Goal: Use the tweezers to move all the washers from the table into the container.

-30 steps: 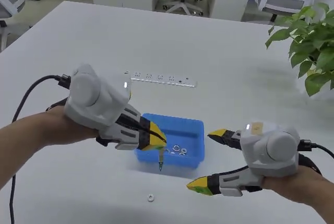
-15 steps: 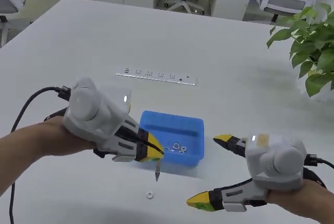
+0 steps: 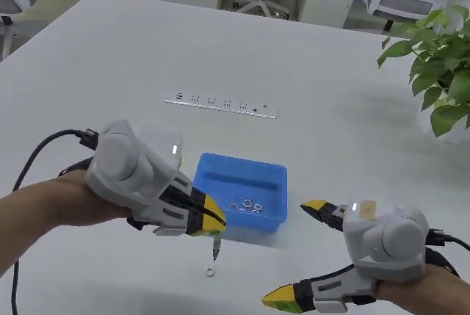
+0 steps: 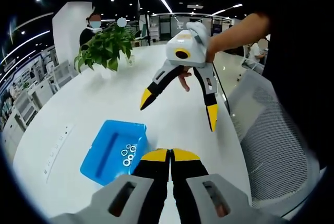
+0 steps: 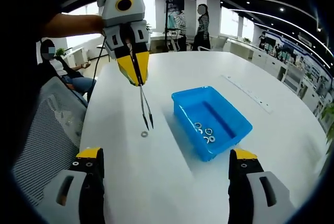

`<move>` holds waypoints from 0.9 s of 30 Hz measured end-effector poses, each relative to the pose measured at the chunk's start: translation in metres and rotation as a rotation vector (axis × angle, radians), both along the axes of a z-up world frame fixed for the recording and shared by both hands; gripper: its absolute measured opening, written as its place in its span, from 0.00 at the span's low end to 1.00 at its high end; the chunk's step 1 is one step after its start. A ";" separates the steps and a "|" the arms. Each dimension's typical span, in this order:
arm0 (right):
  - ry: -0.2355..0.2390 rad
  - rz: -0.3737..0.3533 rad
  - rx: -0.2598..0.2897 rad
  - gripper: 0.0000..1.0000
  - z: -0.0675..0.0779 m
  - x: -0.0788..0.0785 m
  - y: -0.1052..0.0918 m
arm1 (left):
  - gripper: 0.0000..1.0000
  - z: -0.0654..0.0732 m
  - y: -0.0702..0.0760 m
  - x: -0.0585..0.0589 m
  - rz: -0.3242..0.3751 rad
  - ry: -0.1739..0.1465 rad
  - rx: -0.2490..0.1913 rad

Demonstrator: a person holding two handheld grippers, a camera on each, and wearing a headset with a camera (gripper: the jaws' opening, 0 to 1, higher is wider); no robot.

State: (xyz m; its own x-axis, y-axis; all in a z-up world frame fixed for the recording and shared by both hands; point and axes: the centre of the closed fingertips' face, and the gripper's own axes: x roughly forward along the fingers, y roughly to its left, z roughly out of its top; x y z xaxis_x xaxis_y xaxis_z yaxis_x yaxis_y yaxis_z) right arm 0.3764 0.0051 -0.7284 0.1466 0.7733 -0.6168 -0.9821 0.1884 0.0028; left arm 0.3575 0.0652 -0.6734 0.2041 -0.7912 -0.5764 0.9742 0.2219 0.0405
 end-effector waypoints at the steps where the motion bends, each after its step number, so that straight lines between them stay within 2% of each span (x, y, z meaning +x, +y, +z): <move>1: 0.002 0.000 -0.003 1.00 -0.001 0.000 0.000 | 0.03 0.000 0.000 -0.001 -0.001 0.001 0.000; 17: 0.017 0.013 -0.021 1.00 -0.007 -0.006 0.001 | 0.03 -0.007 0.002 -0.006 -0.002 0.014 0.008; 27: 0.021 0.021 -0.026 1.00 -0.007 -0.008 0.001 | 0.03 -0.014 0.004 -0.007 0.002 0.008 0.013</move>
